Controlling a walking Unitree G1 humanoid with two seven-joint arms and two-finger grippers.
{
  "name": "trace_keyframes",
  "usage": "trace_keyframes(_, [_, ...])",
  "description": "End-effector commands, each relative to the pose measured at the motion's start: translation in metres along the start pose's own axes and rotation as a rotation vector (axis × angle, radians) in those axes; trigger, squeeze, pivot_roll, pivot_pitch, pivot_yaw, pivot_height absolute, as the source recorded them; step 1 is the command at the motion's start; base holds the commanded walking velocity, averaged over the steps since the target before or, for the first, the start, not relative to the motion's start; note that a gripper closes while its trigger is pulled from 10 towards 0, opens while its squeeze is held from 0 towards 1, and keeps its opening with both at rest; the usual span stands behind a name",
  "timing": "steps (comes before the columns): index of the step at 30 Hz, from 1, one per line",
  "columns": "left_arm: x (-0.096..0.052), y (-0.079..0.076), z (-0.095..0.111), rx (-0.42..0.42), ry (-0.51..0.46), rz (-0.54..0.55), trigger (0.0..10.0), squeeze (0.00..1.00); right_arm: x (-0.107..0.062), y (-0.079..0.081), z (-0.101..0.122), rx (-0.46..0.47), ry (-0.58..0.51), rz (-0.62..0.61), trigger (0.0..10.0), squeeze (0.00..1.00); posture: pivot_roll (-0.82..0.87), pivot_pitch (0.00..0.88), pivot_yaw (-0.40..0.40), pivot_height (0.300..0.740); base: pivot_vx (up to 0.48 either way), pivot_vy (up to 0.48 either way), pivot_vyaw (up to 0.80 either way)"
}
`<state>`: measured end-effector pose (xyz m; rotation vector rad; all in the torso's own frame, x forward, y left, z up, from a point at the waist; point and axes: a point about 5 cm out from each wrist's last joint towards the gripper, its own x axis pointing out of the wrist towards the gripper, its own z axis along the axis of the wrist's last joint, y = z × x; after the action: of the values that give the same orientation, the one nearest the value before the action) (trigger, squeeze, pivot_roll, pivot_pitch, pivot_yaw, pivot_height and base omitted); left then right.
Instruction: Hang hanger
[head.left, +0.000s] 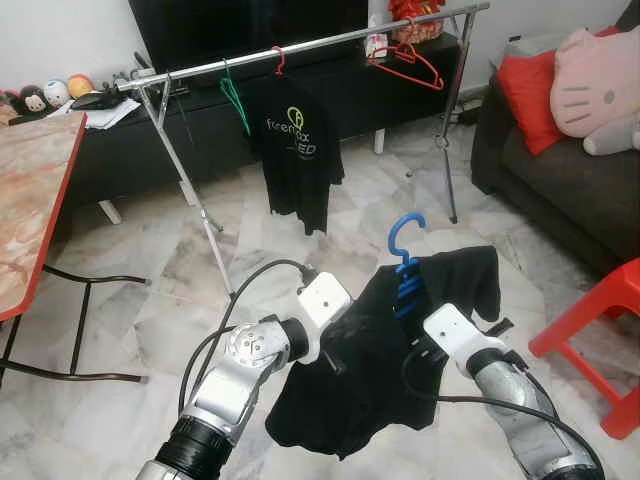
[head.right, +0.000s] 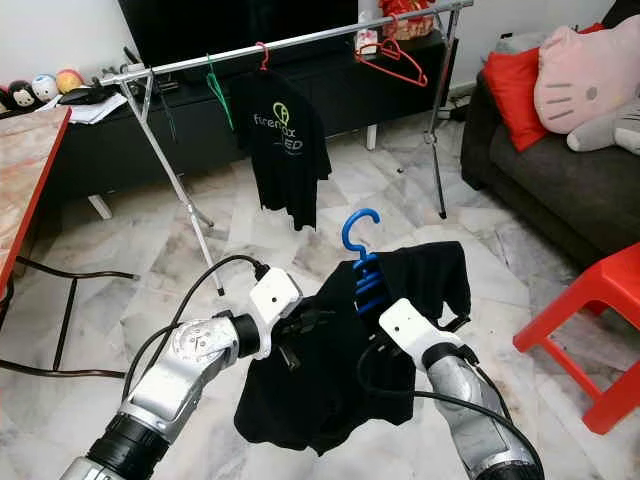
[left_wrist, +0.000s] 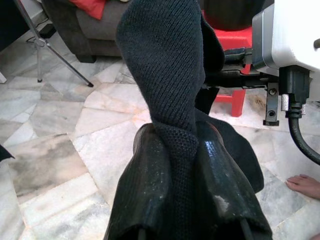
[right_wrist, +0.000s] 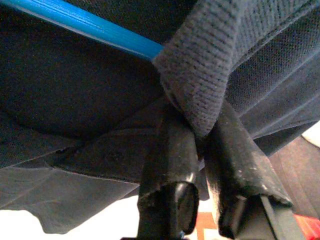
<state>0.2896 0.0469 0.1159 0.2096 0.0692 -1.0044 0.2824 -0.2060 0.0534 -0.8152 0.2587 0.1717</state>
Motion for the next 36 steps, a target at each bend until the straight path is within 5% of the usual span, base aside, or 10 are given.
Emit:
trace_keyframes(1, [-0.004, 0.003, 0.011, 0.015, -0.046, 0.002, 10.0, 0.0, 0.002, -0.002, 0.003, -0.008, -0.013, -0.004, 0.0, 0.0, -0.19, 0.0, 0.068, 0.74, 0.0, 0.0, 0.0])
trace_keyframes(11, [-0.031, 0.014, -0.014, 0.089, 0.092, -0.015, 10.0, 0.0, 0.001, -0.006, 0.003, -0.055, -0.018, 0.0, 0.0, 0.0, -0.2, 0.0, 0.068, 0.74, 0.0, 0.0, 0.0])
trace_keyframes(16, [-0.059, 0.023, -0.043, 0.218, 0.299, -0.052, 10.0, 0.0, 0.001, -0.004, 0.003, -0.056, -0.022, 0.012, 0.0, 0.0, -0.19, 0.0, 0.065, 0.74, 0.0, 0.0, 0.0])
trace_keyframes(25, [-0.086, 0.03, -0.047, 0.319, 0.374, -0.22, 10.0, 0.0, 0.001, -0.007, 0.001, -0.074, -0.019, 0.025, 0.0, 0.0, -0.18, 0.0, 0.055, 0.74, 0.0, 0.0, 0.0])
trace_keyframes(30, [-0.099, 0.039, -0.038, 0.272, 0.332, -0.271, 10.0, 0.0, 0.0, -0.007, -0.003, -0.078, -0.002, 0.037, 0.0, 0.0, -0.18, 0.0, 0.051, 0.74, 0.0, 0.0, 0.0])
trace_keyframes(36, [-0.129, 0.046, -0.045, 0.174, 0.39, -0.399, 10.0, 0.0, -0.001, -0.005, -0.007, -0.081, 0.01, 0.052, 0.0, 0.0, -0.19, 0.0, 0.052, 0.74, 0.0, 0.0, 0.0])
